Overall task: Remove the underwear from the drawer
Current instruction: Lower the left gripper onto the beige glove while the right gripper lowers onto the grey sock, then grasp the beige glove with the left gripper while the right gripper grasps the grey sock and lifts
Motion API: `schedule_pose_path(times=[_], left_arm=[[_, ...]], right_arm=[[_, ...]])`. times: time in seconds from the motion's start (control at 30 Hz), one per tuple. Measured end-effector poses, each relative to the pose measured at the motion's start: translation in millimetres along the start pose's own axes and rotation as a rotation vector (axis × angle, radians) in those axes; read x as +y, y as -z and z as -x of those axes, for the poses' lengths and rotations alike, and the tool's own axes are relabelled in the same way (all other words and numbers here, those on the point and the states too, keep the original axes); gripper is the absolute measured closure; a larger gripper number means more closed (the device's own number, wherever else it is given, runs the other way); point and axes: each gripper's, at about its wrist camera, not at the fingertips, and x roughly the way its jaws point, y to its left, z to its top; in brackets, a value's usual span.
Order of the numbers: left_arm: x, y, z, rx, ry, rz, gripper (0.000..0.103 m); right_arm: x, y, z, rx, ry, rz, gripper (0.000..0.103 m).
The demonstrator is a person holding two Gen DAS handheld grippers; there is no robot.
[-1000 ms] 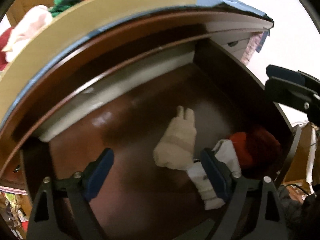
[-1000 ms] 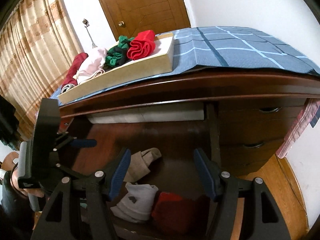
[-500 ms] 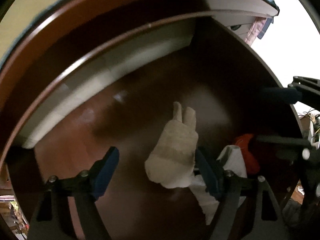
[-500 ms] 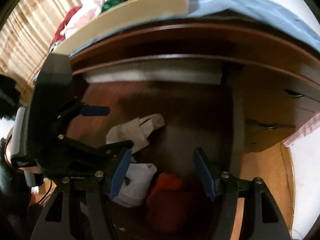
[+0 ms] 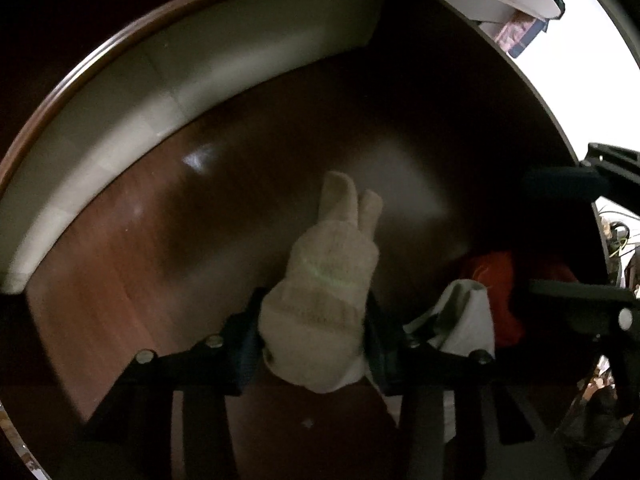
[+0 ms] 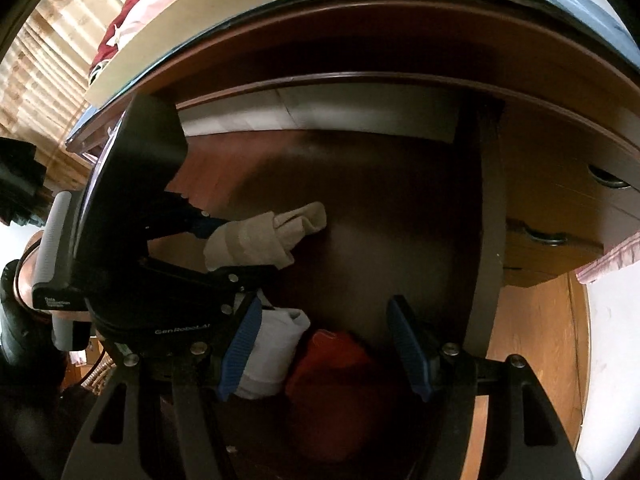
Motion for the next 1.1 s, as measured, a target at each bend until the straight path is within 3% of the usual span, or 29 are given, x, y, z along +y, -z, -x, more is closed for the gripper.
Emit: schedule_pose_path(times=[0.27, 0.37, 0.5, 0.83, 0.93, 1.0, 1.1], left_arm=[[21, 14, 15, -0.045, -0.018, 0.047, 0.068], [21, 24, 26, -0.073, -0.024, 0.065, 0.068], [31, 43, 44, -0.118, -0.038, 0.098, 0.068], [46, 85, 75, -0.198, -0.018, 0.16, 0.068], [48, 93, 81, -0.215, -0.021, 0.173, 0.068], [51, 97, 83, -0.223, -0.025, 0.185, 0.068], [54, 103, 87, -0.233, -0.027, 0.195, 0.068]], right_arm=[[13, -5, -5, 0.042, -0.037, 0.043, 0.036], [22, -7, -11, 0.06, -0.01, 0.085, 0.036], [28, -11, -22, 0.112, -0.038, 0.103, 0.036], [50, -4, -63, 0.247, 0.002, 0.187, 0.036], [53, -2, -64, 0.242, 0.002, 0.197, 0.041], [56, -1, -69, 0.266, 0.006, 0.21, 0.059], [57, 0, -72, 0.296, 0.012, 0.226, 0.06]])
